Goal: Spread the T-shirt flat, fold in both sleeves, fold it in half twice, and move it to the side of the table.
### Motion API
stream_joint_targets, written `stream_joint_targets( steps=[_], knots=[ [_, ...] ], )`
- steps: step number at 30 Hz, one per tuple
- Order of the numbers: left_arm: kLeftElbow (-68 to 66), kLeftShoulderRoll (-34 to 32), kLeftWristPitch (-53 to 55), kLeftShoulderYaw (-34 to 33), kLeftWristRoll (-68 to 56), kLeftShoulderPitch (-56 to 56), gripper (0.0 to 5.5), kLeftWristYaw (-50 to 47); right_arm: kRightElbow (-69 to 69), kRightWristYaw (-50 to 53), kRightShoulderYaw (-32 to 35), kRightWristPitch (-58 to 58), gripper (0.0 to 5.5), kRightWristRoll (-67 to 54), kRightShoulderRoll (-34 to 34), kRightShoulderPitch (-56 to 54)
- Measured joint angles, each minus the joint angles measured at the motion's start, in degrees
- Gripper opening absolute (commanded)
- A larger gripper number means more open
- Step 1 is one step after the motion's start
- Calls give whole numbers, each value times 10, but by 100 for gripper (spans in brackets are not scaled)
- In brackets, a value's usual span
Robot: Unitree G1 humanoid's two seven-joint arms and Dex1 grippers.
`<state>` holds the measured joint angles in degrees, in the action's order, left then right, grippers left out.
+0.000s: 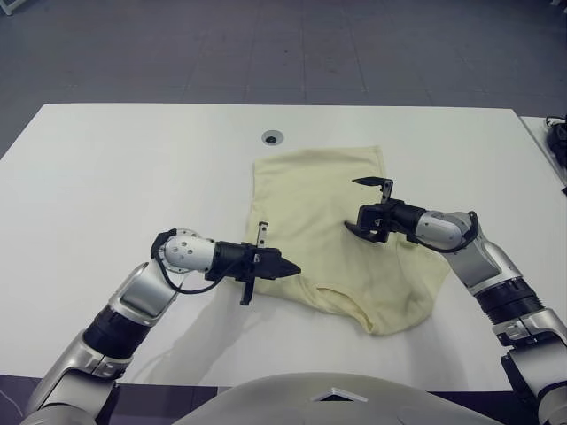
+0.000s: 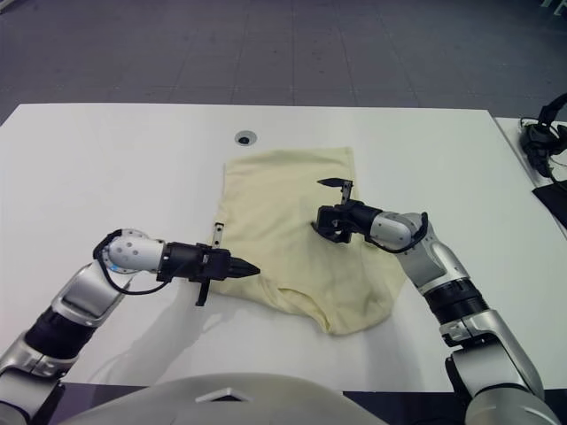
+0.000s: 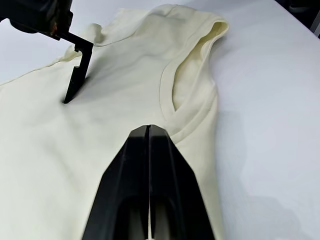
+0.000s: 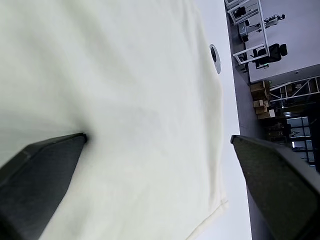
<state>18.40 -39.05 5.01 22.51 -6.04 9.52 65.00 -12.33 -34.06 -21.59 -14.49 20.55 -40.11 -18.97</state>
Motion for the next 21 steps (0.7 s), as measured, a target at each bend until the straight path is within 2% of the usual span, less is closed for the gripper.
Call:
stream_joint_targets(
  steps=[3, 21],
  knots=[
    [18, -6, 4, -5, -10, -13, 1, 4, 0, 0, 0, 0, 540, 0, 0, 0],
    [-70, 44, 1, 50, 38, 39, 294, -5, -1, 1, 0, -1, 540, 0, 0, 0]
  ],
)
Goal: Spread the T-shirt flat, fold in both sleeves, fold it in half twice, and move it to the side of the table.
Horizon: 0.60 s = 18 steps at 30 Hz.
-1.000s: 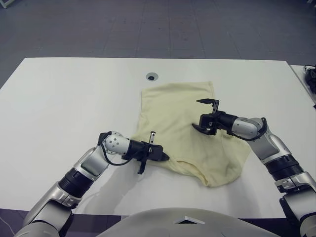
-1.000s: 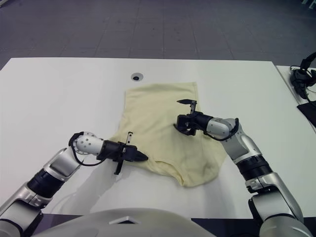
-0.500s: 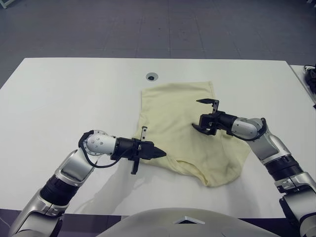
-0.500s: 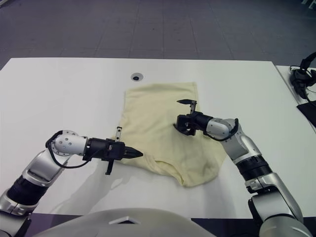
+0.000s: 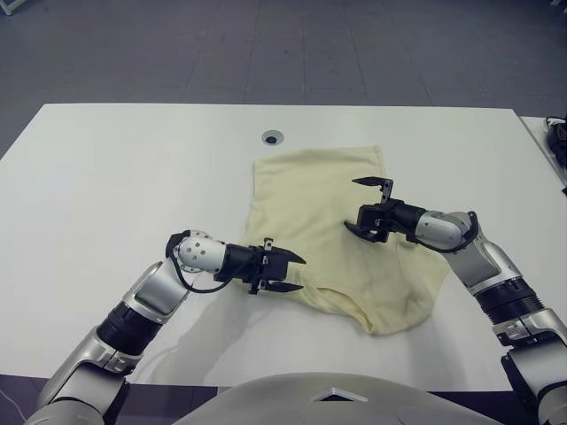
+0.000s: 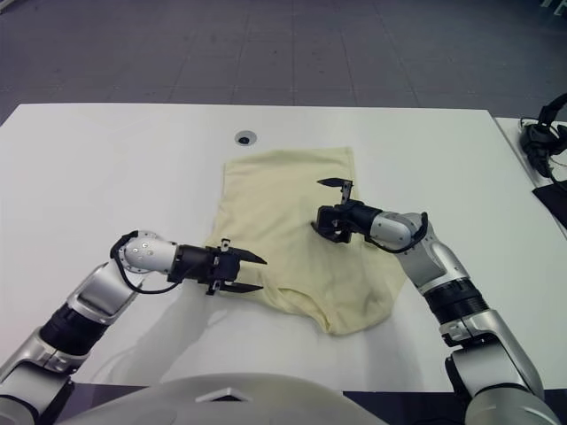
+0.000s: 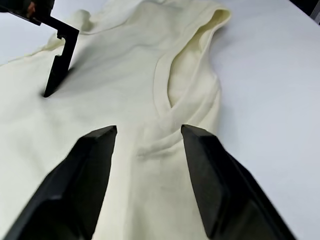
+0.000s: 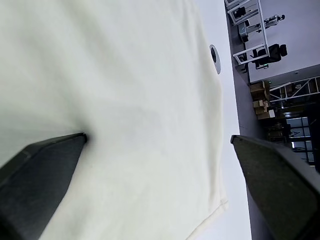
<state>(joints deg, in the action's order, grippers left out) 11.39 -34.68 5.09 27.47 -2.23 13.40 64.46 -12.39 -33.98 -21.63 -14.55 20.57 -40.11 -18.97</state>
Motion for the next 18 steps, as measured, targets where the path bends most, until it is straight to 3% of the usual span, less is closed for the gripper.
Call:
stream_joint_targets(
  steps=[7, 18],
  knots=[
    [-32, 15, -1, 27, 9, 19, 404, 15, 0, 2, 0, 0, 540, 0, 0, 1],
    [-43, 19, -10, 44, 24, 19, 232, 27, 1, 4, 0, 0, 540, 0, 0, 2]
  ],
)
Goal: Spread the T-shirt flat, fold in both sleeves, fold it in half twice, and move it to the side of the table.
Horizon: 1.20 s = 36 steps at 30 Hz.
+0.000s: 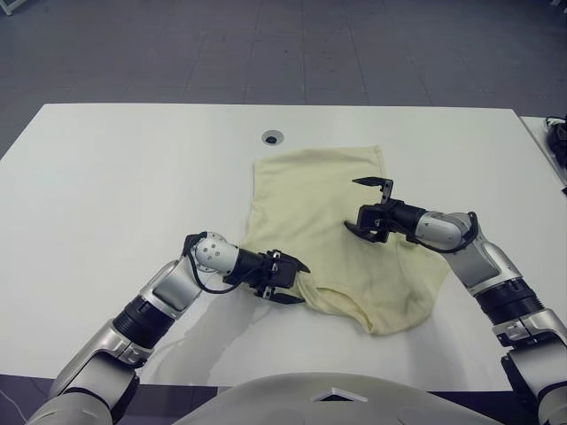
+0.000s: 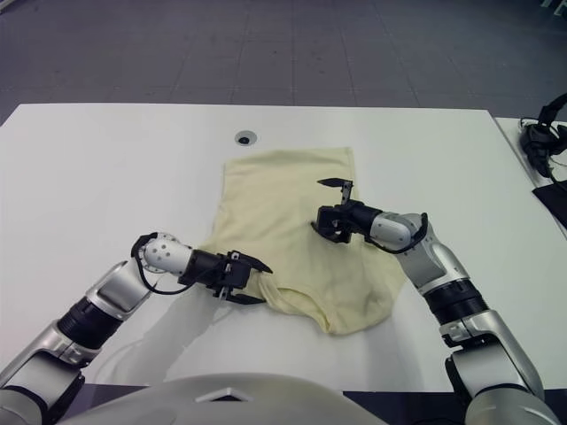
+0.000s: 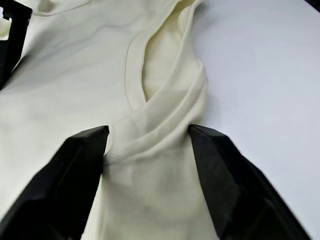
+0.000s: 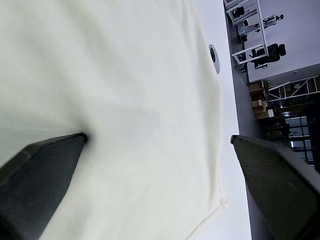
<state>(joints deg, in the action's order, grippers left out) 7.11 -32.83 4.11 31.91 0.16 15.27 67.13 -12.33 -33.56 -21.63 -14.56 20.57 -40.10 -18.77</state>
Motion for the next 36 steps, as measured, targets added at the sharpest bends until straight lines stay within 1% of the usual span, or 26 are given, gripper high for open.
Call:
stream_joint_targets(
  steps=[8, 13, 14, 21, 27, 36],
  knots=[
    [7, -6, 1, -9, -6, -10, 87, 5, -1, 1, 0, -1, 540, 0, 0, 0],
    [29, -21, 2, -21, -17, -22, 10, 9, -1, 1, 0, -2, 540, 1, 0, 0],
    [34, -25, 2, -25, -22, -24, 3, 11, -1, 1, 0, -3, 540, 1, 0, 0],
    [73, -63, 1, -43, -27, -55, 2, 15, -2, 1, 0, -4, 540, 1, 0, 0],
    [95, -72, -13, -52, -24, -84, 2, 4, -2, 1, 0, -4, 540, 1, 0, 0],
    [98, -75, -115, -61, 59, -131, 2, -89, -1, 1, 0, -4, 540, 1, 0, 1]
  ],
)
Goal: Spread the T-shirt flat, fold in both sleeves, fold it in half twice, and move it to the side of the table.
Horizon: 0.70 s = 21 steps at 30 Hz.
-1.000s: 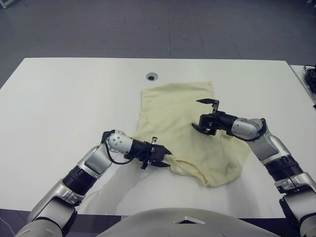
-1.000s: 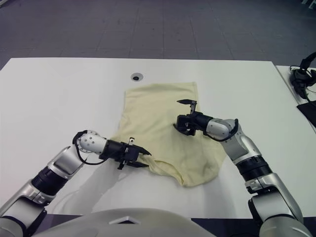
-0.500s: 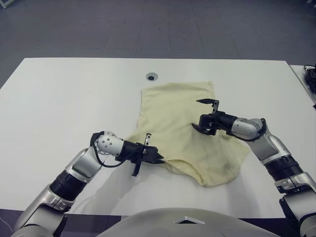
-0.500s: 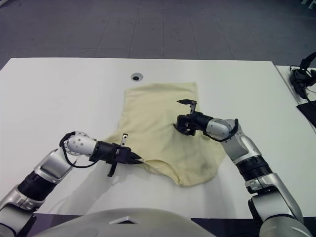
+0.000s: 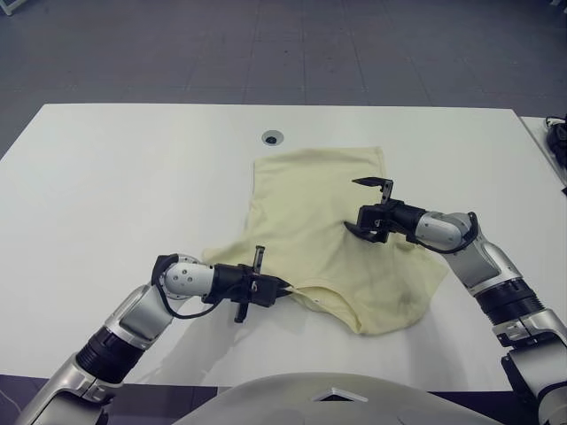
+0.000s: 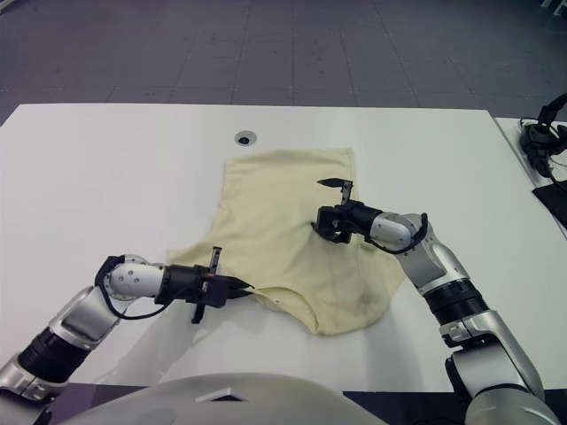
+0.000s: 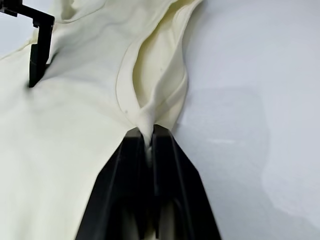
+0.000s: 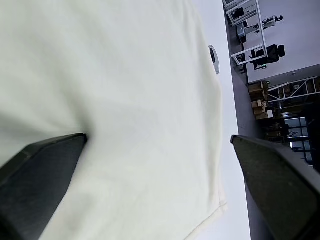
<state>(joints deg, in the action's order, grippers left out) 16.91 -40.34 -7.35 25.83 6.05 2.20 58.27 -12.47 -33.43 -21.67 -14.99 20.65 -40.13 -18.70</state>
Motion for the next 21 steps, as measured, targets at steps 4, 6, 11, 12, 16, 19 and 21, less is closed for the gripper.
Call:
stream_joint_targets(
  steps=[4, 6, 11, 12, 16, 19, 21],
  knots=[
    [5, -6, -38, -12, 29, -20, 2, -37, 1, 0, 0, 0, 540, 0, 0, 1],
    [14, -8, -46, -17, 30, -32, 2, -48, 1, 0, 0, 0, 540, 0, 0, 1],
    [41, -21, -54, -26, 29, -66, 2, -53, 1, 0, 0, 0, 540, 0, 0, 1],
    [46, -25, -54, -29, 29, -72, 39, -53, 1, 0, 0, 0, 540, 0, 0, 1],
    [63, -38, -54, -41, 28, -88, 102, -53, 1, 0, 0, 0, 540, 0, 0, 2],
    [69, -43, -54, -42, 28, -98, 150, -53, 1, 0, 0, 0, 540, 0, 0, 2],
    [77, -48, -54, -42, 28, -106, 189, -53, 2, 0, 0, 0, 540, 0, 0, 3]
  ],
)
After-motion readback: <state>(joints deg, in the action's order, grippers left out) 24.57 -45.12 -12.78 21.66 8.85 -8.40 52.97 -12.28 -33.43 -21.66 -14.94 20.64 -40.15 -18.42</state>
